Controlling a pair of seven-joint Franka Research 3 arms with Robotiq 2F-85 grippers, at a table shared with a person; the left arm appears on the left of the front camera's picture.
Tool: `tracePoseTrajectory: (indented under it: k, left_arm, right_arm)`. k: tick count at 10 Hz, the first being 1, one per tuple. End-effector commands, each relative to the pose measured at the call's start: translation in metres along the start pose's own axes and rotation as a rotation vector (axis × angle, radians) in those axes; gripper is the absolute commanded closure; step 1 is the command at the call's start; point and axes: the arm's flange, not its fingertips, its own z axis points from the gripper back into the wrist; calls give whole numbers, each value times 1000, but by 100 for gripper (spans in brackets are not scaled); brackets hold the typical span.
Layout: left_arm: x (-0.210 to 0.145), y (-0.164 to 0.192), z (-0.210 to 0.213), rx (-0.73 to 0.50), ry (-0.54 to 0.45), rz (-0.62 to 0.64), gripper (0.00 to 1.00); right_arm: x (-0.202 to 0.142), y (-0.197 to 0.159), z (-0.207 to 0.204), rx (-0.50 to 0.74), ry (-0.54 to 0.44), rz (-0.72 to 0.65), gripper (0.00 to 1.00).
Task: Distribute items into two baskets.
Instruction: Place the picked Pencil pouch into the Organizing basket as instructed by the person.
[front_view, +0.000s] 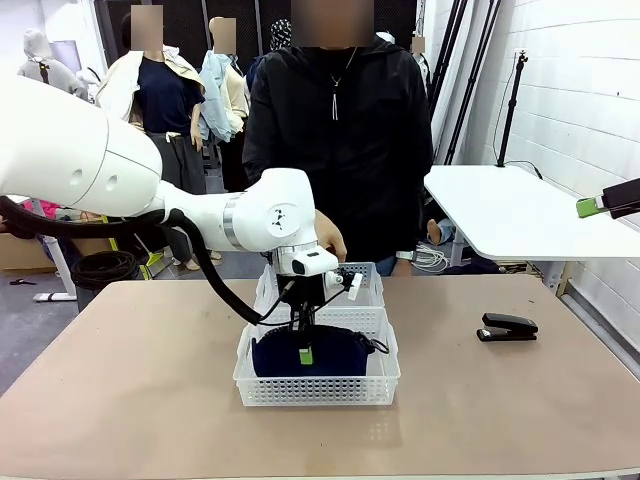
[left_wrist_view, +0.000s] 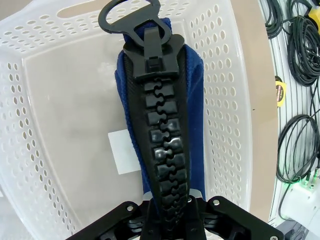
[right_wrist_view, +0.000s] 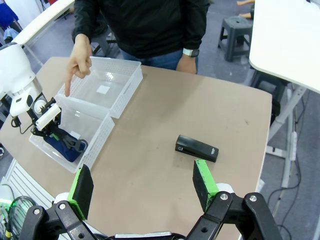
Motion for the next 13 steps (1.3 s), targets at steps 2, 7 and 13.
tracePoseTrajectory:
  k: [2, 7, 13]
  left_arm:
    - [-6, -7, 4, 31, 15, -21, 100]
    - [-8, -10, 6, 58, 19, -30, 43]
    - [-10, -15, 11, 79, 31, -37, 0]
  right_arm:
    - [0, 0, -2, 10, 0, -3, 0]
    - [0, 0, -2, 10, 0, -3, 0]
    - [0, 0, -2, 10, 0, -3, 0]
